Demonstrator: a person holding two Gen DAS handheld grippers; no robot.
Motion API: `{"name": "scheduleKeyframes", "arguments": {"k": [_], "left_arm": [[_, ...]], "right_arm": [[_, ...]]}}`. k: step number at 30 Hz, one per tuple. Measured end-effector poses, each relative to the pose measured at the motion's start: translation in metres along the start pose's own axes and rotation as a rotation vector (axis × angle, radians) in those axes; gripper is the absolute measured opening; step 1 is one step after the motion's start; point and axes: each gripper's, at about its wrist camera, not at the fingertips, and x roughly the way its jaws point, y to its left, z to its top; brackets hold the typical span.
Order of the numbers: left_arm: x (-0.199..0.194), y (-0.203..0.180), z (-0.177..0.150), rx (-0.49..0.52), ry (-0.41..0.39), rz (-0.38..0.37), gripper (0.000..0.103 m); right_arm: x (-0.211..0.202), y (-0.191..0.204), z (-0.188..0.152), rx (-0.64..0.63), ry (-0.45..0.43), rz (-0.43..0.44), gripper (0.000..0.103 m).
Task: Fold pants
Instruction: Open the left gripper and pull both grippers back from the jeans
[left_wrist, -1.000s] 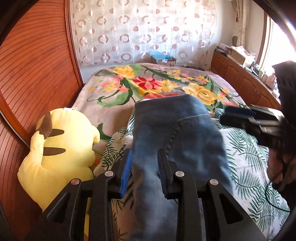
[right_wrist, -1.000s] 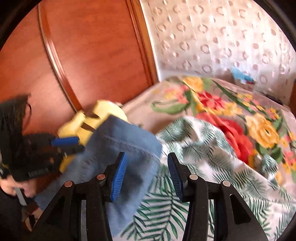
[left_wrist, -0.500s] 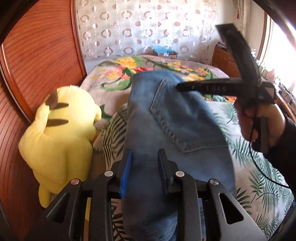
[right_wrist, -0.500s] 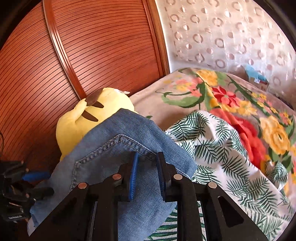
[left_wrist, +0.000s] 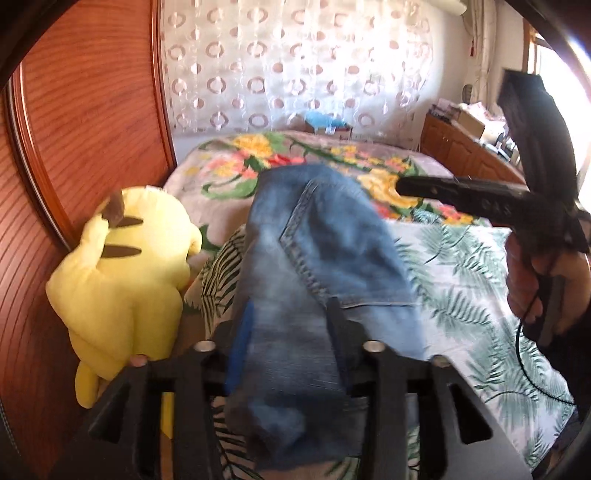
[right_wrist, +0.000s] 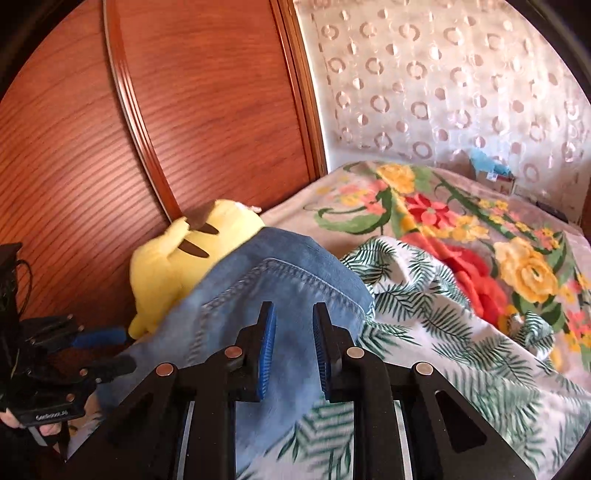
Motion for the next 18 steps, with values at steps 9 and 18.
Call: {"name": "scheduleKeyframes", "arguments": {"k": [9,18], "left_arm": [[-0.053,-0.048,0.006,0.077,-0.099,-0.024,0.078],[-0.094,-0.095,0.002,0.137,-0.169,-0.037,0.088]], "right_arm": [[-0.109,0.021,-0.036,-0.01,-0.104,-0.033,0.021],[-0.188,0.035,-0.076,-0.008,-0.166,-0.123,0.021]]}}
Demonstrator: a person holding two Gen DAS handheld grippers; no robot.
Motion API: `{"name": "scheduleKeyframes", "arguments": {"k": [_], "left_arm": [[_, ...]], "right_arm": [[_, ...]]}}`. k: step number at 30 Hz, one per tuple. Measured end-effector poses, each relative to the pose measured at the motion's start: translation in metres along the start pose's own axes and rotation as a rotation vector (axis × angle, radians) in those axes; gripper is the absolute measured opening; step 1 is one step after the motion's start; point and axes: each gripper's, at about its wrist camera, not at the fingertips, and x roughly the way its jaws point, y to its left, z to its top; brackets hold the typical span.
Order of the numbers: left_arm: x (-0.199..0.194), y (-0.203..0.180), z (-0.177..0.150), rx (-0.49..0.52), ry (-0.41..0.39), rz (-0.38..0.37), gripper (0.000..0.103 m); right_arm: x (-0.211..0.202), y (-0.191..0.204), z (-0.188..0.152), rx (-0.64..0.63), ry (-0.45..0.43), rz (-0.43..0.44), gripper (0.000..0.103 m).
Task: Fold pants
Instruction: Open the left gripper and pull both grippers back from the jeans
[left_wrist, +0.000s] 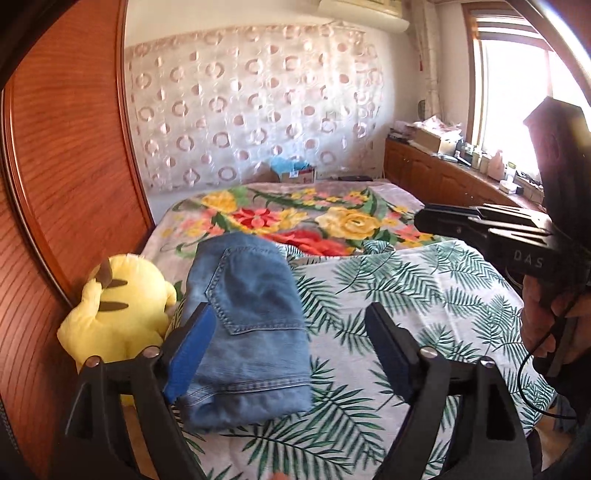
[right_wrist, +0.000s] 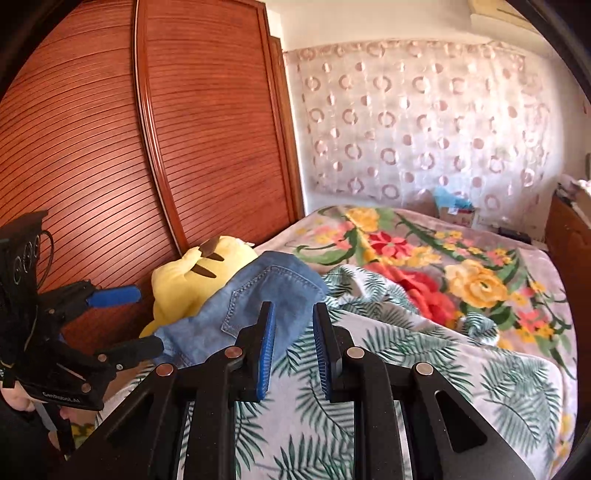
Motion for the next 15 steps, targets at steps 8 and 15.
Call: {"name": "scheduleKeyframes", "arguments": {"k": [8,15], "left_arm": [[-0.034,-0.031,0.006,0.011,-0.088,-0.003,0.103],[-0.064,-0.061,0.007,0.014,-0.147,0.017,0.103]], "right_arm": [[-0.066,0.013,-0.016,0.018,-0.055,-0.079,0.035],[-0.126,0.03,-0.033,0.038,-0.124,-0.187,0.057]]}}
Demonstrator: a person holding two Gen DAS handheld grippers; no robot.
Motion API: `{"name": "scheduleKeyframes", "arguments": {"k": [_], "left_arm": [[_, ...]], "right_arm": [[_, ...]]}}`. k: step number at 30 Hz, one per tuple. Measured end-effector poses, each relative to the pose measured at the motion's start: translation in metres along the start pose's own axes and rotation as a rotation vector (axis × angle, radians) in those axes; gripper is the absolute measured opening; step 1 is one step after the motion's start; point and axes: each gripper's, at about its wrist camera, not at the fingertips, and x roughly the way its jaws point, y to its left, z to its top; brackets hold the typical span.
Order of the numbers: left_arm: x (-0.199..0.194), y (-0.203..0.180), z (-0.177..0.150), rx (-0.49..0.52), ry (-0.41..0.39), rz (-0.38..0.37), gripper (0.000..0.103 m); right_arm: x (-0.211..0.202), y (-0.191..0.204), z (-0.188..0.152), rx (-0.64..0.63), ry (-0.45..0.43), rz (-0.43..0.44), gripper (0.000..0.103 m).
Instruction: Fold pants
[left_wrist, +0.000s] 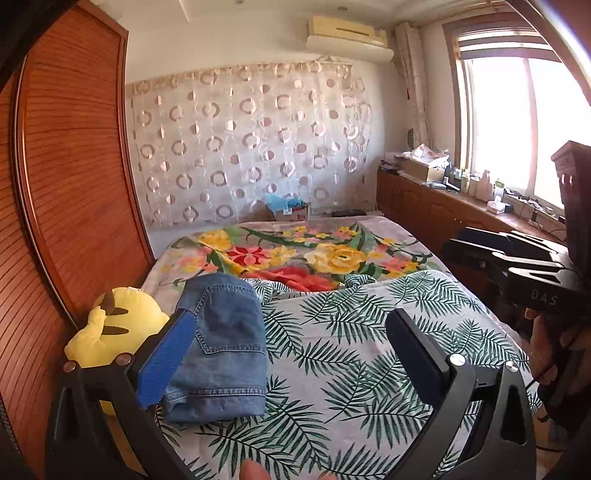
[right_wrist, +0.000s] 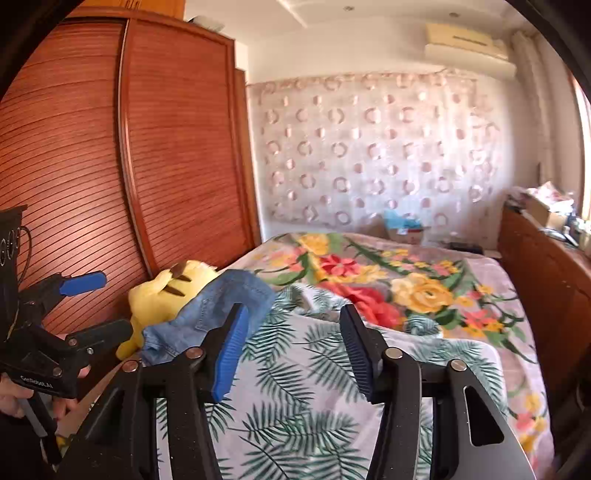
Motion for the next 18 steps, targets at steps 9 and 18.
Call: {"name": "scheduleKeyframes", "arguments": {"k": [9,18], "left_arm": [[-0.028,-0.033,-0.007,-0.014,-0.043,0.02,0.103],[-0.05,-0.055,-0.007,-0.027,-0.069,-0.004,0.103]], "right_arm": [[-0.08,0.016,-0.027,0.045,-0.056,-0.142,0.059],[-0.102,0.046,-0.027,0.059,-0.071,-0.24,0.06]]}}
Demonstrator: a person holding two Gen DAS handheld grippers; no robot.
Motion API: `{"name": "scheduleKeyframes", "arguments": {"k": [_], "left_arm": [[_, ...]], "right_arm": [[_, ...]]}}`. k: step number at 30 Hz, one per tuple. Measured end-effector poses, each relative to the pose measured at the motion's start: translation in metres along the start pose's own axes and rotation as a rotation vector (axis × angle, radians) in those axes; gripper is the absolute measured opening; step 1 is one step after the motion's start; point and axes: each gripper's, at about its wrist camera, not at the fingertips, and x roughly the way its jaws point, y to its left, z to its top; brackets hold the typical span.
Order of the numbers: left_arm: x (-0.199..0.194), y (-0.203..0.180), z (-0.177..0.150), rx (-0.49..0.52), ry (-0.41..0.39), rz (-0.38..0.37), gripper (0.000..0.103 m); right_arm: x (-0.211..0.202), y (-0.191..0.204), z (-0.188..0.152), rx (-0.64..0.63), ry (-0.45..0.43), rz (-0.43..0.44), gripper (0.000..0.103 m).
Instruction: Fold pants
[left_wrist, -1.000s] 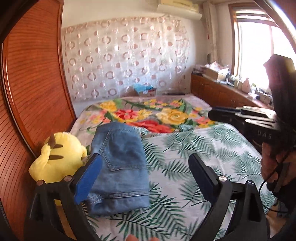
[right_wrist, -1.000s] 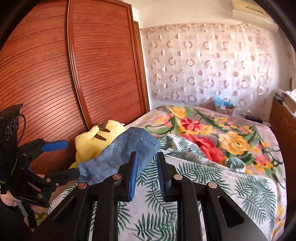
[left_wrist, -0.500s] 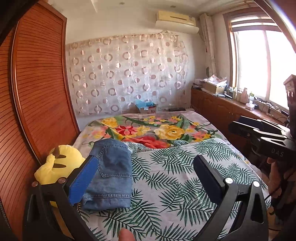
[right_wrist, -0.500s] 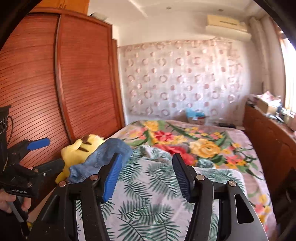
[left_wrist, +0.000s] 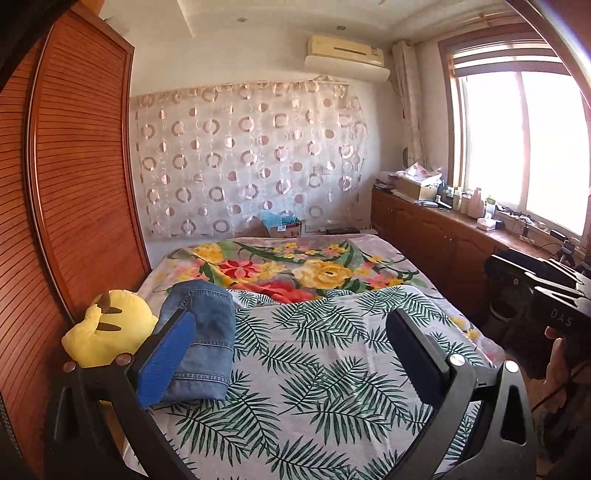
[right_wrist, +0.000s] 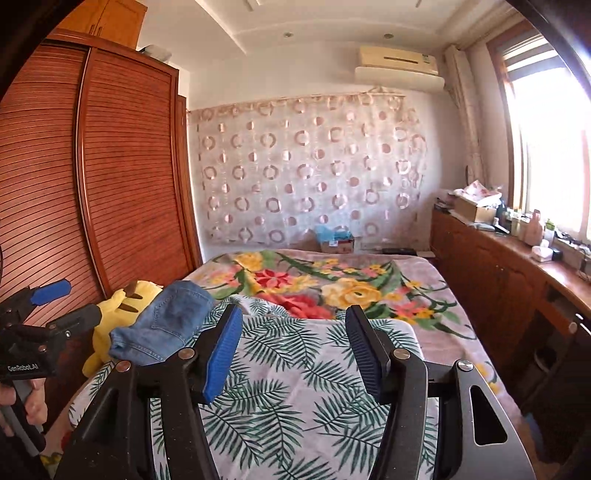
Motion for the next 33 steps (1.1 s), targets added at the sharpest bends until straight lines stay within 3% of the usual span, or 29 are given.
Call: {"name": "scheduleKeyframes", "arguments": {"k": [9,33], "left_arm": [[-0.008,-0.009,0.002,0.009,-0.009,0.009,0.103],[-0.004,-0.003,-0.001,-0.013,0.008,0.011,0.103]], "right_arm": [[0.006,0.025,0.003,0.004,-0.011,-0.016,0.06],[0.009,0.013,-0.011,0.004,-0.011,-0.023,0.061]]}}
